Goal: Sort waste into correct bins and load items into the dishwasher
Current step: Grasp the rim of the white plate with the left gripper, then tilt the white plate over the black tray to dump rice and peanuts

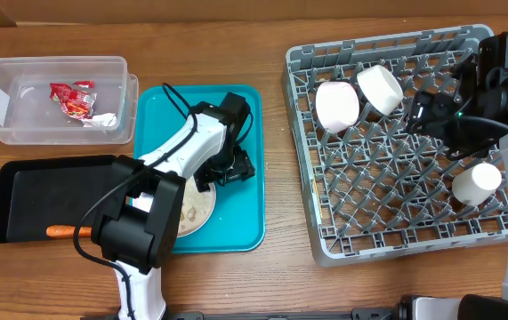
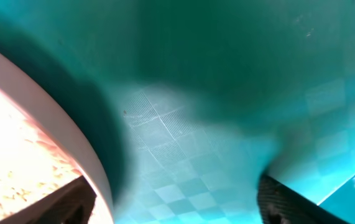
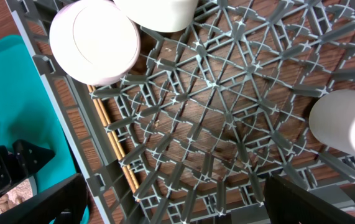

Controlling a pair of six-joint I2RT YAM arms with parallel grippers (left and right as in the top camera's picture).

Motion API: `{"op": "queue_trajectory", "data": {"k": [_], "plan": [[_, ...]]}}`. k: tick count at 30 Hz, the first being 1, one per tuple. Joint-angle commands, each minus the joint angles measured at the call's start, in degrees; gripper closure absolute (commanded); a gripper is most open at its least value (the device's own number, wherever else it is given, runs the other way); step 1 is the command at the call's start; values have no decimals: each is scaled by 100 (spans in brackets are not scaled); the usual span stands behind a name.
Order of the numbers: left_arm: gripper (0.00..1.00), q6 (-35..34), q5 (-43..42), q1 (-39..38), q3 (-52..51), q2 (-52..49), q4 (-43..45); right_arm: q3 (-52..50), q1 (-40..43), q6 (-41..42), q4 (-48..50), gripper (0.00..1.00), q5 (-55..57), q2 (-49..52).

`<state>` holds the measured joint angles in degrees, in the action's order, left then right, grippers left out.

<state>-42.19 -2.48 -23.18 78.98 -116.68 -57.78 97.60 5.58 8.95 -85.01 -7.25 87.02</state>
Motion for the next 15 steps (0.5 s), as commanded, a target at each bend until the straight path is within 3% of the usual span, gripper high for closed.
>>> {"op": "queue_trajectory", "data": {"k": [1,6,9,15], "plan": [[32,461,160,-11,-210,-140,81,17,-4,-46,20,7,-37,0],[72,496,166,-11,-210,-140,66,17,-4,-46,17,7,-37,0],[91,496,321,-11,-210,-140,85,17,-4,-46,17,7,-37,0],[96,498,553,-9,-205,-140,197,17,-4,-46,9,7,-35,0]]}}
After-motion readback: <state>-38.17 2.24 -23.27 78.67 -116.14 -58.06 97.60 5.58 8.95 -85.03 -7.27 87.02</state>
